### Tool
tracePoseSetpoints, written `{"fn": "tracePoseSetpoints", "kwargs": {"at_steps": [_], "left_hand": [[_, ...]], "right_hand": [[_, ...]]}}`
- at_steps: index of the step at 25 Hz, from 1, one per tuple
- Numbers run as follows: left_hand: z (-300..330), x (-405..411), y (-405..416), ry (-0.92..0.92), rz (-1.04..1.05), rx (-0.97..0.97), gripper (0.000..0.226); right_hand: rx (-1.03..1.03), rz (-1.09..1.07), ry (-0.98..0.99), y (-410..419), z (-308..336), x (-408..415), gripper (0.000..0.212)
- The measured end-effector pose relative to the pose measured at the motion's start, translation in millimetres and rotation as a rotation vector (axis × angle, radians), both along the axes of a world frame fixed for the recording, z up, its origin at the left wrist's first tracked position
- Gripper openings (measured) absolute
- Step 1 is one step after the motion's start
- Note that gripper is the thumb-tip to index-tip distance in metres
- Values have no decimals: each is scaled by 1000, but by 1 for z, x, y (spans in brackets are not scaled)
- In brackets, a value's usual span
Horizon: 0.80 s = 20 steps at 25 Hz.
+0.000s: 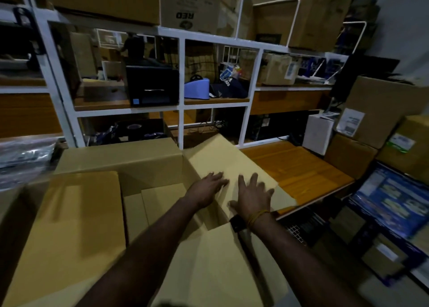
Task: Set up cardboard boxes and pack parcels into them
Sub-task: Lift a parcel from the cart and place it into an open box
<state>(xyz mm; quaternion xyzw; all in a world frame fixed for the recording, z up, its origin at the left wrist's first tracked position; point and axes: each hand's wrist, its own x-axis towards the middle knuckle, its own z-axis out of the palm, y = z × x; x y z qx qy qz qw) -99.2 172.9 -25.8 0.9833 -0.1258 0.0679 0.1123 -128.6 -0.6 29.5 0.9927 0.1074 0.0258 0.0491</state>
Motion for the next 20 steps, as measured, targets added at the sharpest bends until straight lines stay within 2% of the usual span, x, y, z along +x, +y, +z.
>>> {"fn": "tracePoseSetpoints", "kwargs": {"at_steps": [5, 10, 15, 20], "left_hand": [[1, -3, 0, 66, 4, 47, 47], [3, -8, -7, 115, 75, 81, 45], [3, -29, -17, 121, 153, 204, 49], [-9, -65, -17, 94, 253, 171, 57]], "right_hand": [[150, 27, 172, -6, -34, -4, 77], [134, 72, 172, -1, -39, -7, 61], [189, 131, 22, 4, -54, -22, 47], [288, 175, -153, 5, -75, -33, 39]]}}
